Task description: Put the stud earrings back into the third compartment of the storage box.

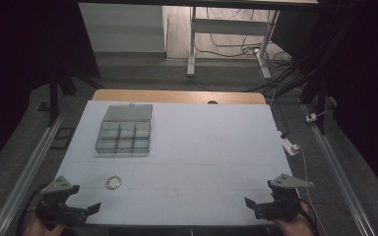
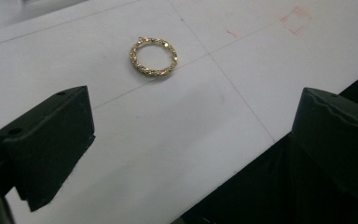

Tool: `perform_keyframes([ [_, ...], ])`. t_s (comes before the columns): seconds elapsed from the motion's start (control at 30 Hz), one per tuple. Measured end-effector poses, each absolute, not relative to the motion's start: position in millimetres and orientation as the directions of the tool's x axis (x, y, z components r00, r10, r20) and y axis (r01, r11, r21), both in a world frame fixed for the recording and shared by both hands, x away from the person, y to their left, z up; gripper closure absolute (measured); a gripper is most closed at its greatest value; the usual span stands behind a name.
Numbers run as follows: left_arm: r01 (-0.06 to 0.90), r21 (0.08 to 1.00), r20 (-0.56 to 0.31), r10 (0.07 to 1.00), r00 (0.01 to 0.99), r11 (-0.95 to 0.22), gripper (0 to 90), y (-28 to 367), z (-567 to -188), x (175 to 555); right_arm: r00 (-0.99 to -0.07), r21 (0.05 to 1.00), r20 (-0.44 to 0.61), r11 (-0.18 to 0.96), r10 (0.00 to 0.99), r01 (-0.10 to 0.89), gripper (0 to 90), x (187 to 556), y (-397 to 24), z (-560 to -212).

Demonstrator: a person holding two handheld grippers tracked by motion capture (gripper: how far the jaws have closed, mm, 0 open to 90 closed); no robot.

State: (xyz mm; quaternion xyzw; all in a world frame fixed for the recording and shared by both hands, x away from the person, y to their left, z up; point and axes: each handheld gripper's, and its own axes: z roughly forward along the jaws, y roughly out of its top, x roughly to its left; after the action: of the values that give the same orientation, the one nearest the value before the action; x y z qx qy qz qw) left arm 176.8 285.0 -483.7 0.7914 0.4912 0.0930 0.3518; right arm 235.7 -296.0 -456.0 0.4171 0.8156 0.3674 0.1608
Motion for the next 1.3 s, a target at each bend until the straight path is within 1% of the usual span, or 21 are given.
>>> perform_keyframes([
  [0.3,0.700,0.657,-0.216,0.820,0.529,-0.279,0.0,285.8,-485.6,183.8,-0.610,0.723,0.029,0.404,0.792,0.560,0.0,235.7,-293.8,-456.6],
  [0.47,0.678,0.676,-0.201,0.813,0.547,-0.288,0.0,282.3,-485.0,189.4,-0.623,0.711,0.026,0.424,0.781,0.561,0.0,236.8,-291.6,-457.8],
  [0.63,0.670,0.686,-0.194,0.817,0.544,-0.283,0.0,281.5,-486.5,195.6,-0.625,0.706,0.019,0.432,0.780,0.561,0.0,236.6,-290.6,-457.8],
  [0.8,0.676,0.676,-0.180,0.824,0.537,-0.293,0.0,279.3,-489.0,202.7,-0.620,0.712,0.025,0.421,0.784,0.562,0.0,236.7,-291.8,-457.5],
  [0.87,0.675,0.673,-0.161,0.831,0.533,-0.302,0.0,277.6,-490.4,206.7,-0.620,0.712,0.024,0.422,0.784,0.561,0.0,236.7,-291.8,-457.5],
  [1.0,0.697,0.639,-0.133,0.846,0.516,-0.324,0.0,277.0,-494.1,218.0,-0.621,0.711,0.024,0.424,0.783,0.562,0.0,237.1,-291.4,-457.8],
  [1.2,0.727,0.611,-0.146,0.859,0.491,-0.312,0.0,281.5,-499.0,235.9,-0.621,0.709,0.026,0.424,0.784,0.564,0.0,237.2,-291.0,-457.9],
  [1.3,0.733,0.599,-0.124,0.867,0.483,-0.323,0.0,281.1,-500.9,244.7,-0.622,0.707,0.024,0.426,0.783,0.564,0.0,237.2,-290.8,-457.9],
])
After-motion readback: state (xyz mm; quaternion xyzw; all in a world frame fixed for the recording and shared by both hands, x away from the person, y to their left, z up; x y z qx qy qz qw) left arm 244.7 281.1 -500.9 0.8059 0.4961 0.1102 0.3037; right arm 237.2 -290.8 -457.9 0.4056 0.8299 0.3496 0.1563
